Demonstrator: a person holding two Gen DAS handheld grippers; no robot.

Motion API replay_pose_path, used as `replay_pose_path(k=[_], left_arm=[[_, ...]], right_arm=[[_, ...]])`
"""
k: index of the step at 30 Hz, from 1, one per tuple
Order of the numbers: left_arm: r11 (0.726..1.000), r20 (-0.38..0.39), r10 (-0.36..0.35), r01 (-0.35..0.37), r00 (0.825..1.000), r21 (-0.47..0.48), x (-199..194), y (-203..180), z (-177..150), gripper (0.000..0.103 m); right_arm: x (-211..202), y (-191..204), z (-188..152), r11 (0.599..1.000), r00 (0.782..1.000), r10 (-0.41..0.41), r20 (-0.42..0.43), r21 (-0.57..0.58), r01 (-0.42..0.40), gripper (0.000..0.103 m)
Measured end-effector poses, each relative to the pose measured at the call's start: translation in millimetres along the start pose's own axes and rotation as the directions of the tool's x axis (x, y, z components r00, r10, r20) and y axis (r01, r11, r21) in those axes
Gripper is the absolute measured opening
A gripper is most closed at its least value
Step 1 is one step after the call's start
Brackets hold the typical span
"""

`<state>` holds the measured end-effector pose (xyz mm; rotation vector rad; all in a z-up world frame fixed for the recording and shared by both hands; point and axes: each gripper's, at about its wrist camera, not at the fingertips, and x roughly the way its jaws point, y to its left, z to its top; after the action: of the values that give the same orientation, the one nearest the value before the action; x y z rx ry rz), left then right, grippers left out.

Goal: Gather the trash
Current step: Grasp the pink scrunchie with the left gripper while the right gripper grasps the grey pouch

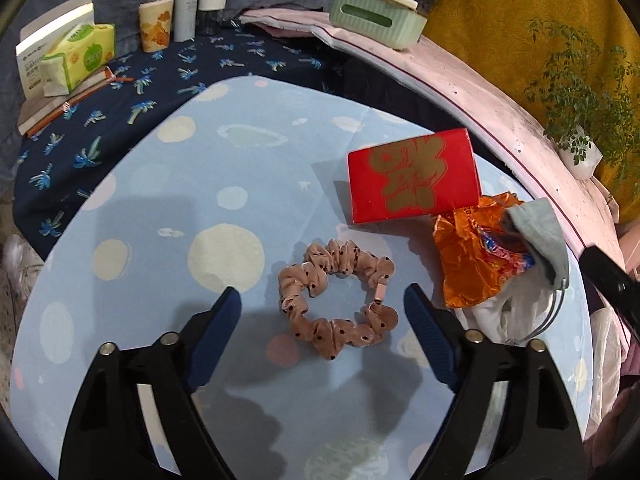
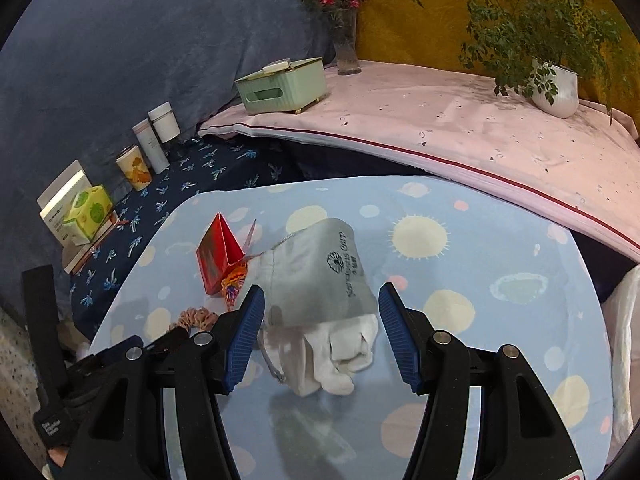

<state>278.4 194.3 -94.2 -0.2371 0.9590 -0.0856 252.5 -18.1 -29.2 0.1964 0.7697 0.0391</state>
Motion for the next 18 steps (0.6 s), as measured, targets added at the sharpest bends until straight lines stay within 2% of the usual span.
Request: replay_pose_path(k=[4, 6, 8, 11, 14, 15, 18], left_arm=[[0.999, -0.035, -0.050, 0.050, 0.998, 0.005, 11.5, -2.0, -2.2, 0.060], [0.997, -0.054, -0.080, 0.080, 0.995, 0.002, 15.5, -5.3, -5.1, 0.053], [0.996, -0.066, -0.093, 0.094, 0.994, 0.011, 17.5, -11.1, -8.0, 0.044], [0.994, -0.064, -0.103, 0.105, 0.993, 0.028, 16.5, -21.1, -14.2, 0.030], [0.993, -0.061, -0.111, 0.114, 0.992, 0.037, 12.7, -29.3, -19.4, 0.015], [0.990, -0.074, -0.134, 0.136, 0.988, 0.030, 12.2, -32.1, -21.5, 0.012], [0.990, -0.067, -0.134, 0.137, 0.989, 0.032, 5.8, -41.0, -28.2, 0.011]], right_arm=[[20.9, 1.3, 2.7, 1.000, 0.999, -0.005, -0.032, 0.005, 0.005, 0.056], [29.2, -0.9, 0.0, 1.000, 0.998, 0.014, -0.056, 0.017, -0.013, 0.046], [33.5, -1.9, -4.9, 1.000, 0.997, 0.020, -0.077, 0.013, -0.019, 0.025], [33.8, -3.0, -14.4, 1.000, 0.995, 0.016, -0.097, -0.009, -0.017, 0.011], [28.3, -7.0, -25.0, 1.000, 0.995, 0.018, -0.100, -0.021, -0.020, 0.008], [25.3, -8.5, -28.1, 1.000, 0.995, 0.018, -0.100, -0.022, -0.020, 0.008], [14.3, -15.0, -34.3, 1.000, 0.995, 0.021, -0.095, -0.018, -0.023, 0.007]])
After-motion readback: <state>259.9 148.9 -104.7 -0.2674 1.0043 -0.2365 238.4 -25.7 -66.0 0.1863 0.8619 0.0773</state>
